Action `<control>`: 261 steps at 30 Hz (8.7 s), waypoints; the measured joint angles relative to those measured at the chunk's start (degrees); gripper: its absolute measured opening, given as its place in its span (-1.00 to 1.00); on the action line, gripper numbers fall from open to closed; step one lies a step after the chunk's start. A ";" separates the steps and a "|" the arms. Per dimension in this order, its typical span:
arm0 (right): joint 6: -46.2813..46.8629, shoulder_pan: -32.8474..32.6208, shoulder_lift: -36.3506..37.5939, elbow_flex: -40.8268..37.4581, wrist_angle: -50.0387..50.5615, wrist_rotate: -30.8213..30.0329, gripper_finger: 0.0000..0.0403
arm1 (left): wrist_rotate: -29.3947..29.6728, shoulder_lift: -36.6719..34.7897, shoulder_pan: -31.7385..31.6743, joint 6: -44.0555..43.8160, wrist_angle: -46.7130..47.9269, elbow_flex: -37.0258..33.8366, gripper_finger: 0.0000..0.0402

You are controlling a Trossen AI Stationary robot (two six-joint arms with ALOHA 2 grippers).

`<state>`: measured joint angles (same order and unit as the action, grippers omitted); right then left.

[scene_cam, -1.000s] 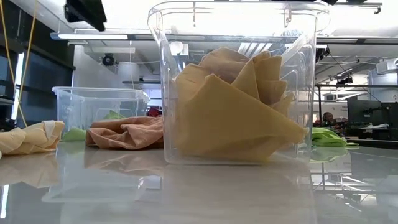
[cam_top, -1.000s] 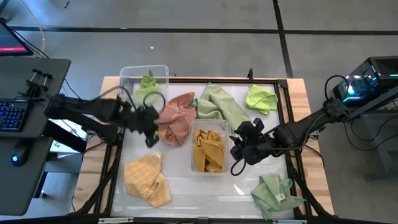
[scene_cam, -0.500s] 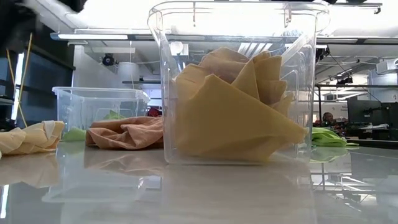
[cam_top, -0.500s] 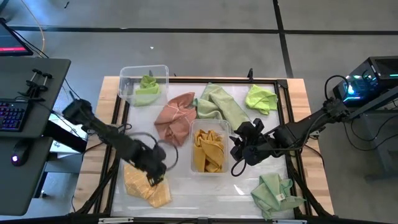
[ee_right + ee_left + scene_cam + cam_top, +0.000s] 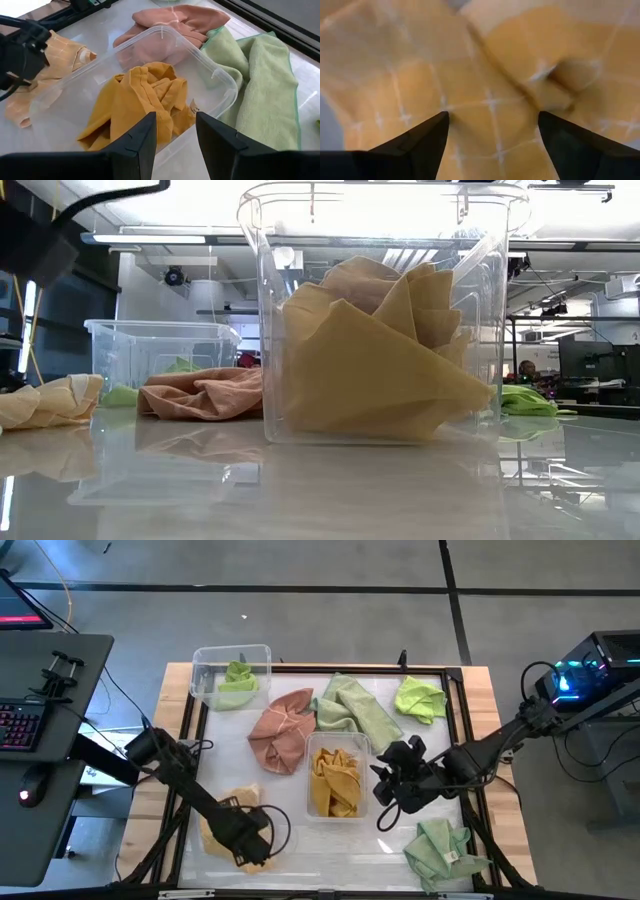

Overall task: Sort towels by color in basket
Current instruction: Put the yellow towel into the bottom transparent bin, then put the bottom dark green towel into the top transparent bin

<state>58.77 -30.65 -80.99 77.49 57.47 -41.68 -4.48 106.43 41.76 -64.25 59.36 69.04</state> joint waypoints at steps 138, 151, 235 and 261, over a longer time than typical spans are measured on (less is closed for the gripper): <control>-1.71 22.47 -27.76 16.77 -5.26 41.10 -0.55 | 33.58 -32.54 -35.74 66.51 3.25 32.94 -0.15; -5.97 23.46 -30.14 6.60 -12.97 44.09 -0.72 | 33.59 -32.33 -35.74 66.42 3.24 32.92 -0.15; 72.21 -15.96 -3.97 -41.38 -31.82 52.95 -0.94 | 22.18 -36.41 -34.30 53.03 -13.45 2.55 -0.15; 23.50 -7.21 6.38 23.97 11.53 -15.98 -0.95 | 21.60 -35.02 -34.62 88.64 -54.91 8.90 -0.15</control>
<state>82.27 -37.86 -74.61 101.46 69.01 -57.66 17.12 71.40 7.14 24.39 4.45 77.93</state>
